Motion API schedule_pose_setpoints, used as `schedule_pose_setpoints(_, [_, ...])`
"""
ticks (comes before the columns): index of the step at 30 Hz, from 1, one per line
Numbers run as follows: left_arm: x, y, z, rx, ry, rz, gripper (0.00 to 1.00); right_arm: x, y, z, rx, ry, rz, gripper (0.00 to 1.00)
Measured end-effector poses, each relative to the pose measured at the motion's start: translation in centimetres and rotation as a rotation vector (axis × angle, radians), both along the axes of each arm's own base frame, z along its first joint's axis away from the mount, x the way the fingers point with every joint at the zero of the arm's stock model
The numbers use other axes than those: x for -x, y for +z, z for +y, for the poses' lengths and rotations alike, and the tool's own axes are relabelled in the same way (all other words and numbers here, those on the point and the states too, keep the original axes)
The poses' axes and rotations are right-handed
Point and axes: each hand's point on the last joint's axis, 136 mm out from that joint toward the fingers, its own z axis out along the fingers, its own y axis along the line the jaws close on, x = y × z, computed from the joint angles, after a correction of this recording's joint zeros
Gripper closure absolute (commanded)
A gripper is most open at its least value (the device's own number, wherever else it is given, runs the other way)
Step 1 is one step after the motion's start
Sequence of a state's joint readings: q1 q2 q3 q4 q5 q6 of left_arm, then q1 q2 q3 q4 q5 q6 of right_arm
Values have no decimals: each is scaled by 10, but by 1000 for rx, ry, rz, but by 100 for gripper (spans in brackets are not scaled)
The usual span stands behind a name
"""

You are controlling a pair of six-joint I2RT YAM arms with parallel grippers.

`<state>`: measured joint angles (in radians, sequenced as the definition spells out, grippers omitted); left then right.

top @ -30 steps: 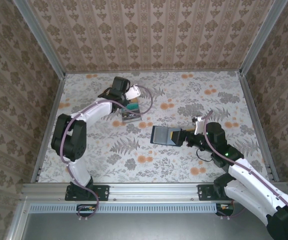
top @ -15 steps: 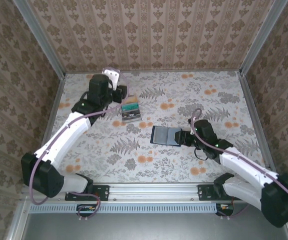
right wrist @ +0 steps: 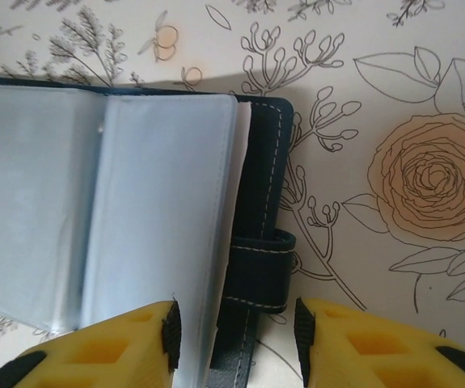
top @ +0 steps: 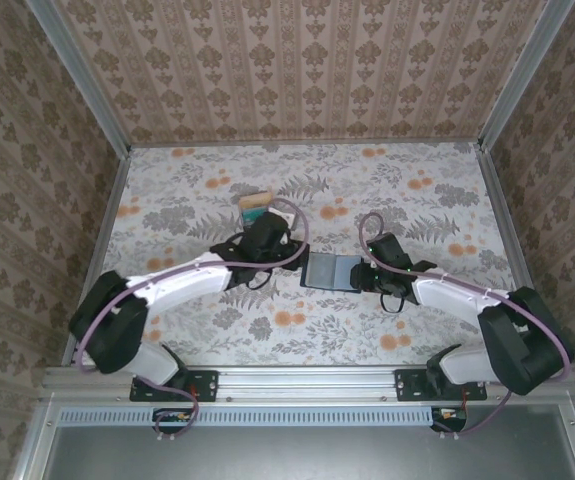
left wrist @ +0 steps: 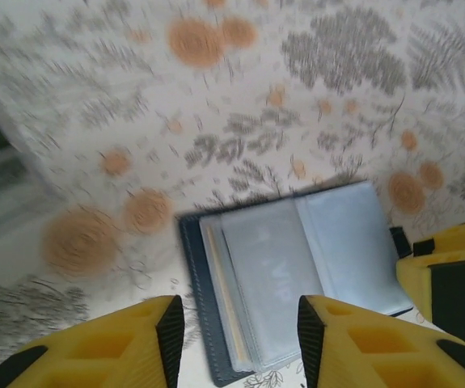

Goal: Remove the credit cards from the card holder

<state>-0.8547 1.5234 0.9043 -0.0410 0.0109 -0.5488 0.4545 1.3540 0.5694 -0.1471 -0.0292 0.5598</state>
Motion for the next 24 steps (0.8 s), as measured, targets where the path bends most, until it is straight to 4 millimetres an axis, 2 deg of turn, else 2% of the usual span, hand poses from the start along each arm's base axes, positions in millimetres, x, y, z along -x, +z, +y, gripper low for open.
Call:
schedule_pose_setpoints(3, [5,-30,-12,-19,-10,80,60,0,-5,0,7,-2,18,66])
schedule_pose_setpoints(6, [6,-46,-19,-17,-7,131,60,-1,-10,1,15,0,32,70])
schedule_pose_setpoints(15, [1,-57,-32,-4,15,183,62,-3,-9,2,11,1,28,73])
schedule_pose_setpoints(24, [5,-73,-36,-10,24,242,62,-3,-9,2,10,2,30,76])
